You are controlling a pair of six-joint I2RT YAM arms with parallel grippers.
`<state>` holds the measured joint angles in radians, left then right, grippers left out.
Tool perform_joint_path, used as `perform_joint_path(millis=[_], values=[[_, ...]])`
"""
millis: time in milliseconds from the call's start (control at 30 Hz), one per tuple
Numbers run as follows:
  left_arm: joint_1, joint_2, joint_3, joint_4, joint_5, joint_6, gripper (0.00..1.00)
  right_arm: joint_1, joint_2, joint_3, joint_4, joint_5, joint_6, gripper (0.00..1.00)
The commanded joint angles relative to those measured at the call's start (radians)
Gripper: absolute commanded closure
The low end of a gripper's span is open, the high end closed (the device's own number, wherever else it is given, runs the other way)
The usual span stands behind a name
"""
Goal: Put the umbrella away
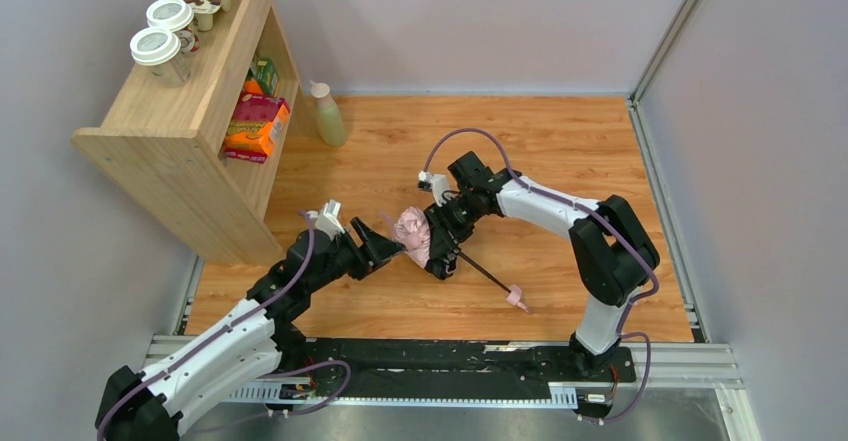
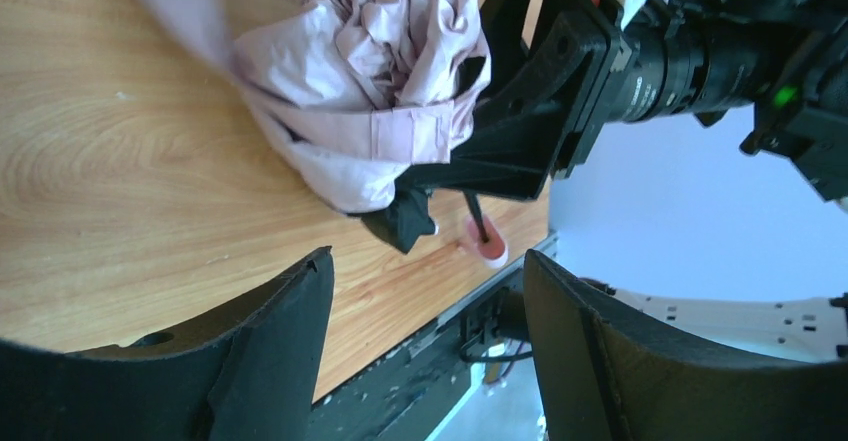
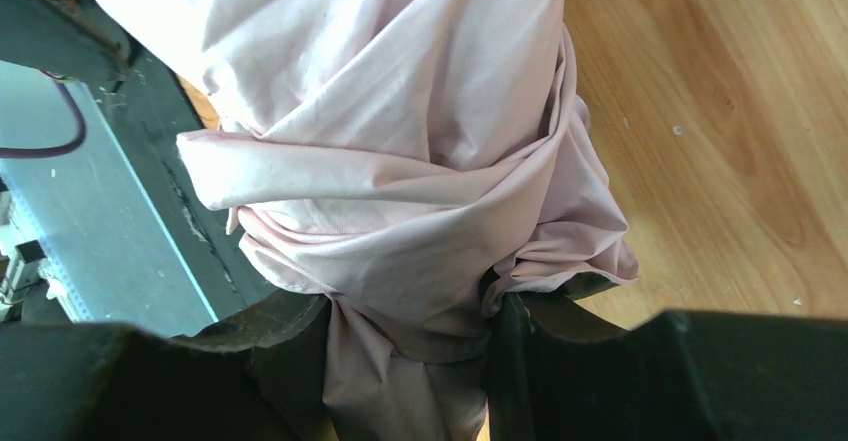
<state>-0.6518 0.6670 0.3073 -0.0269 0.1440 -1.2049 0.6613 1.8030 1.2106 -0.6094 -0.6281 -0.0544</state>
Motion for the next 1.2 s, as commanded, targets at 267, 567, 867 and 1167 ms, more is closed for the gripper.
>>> perform_joint_path(millis=[267,567,867,1167], values=[[0.004,0.164,0.223,0.001,-0.043,0.1,0.23,0.066,-0.117,0.052,0.031,-0.042,0.08,1.0],[0.004,-0.038,0.26,-0.338,-0.055,0.11,0.69,0.066,-0.214,0.067,-0.044,0.044,0.023,1.0],[0.023,-0.109,0.348,-0.82,-0.046,-0.367,0.27,0.167,-0.375,0.09,-0.13,0.252,-0.193,1.0],[0.026,-0.207,0.334,-0.944,-0.089,-0.893,0.26,0.3,-0.476,0.132,-0.25,0.373,-0.303,1.0]])
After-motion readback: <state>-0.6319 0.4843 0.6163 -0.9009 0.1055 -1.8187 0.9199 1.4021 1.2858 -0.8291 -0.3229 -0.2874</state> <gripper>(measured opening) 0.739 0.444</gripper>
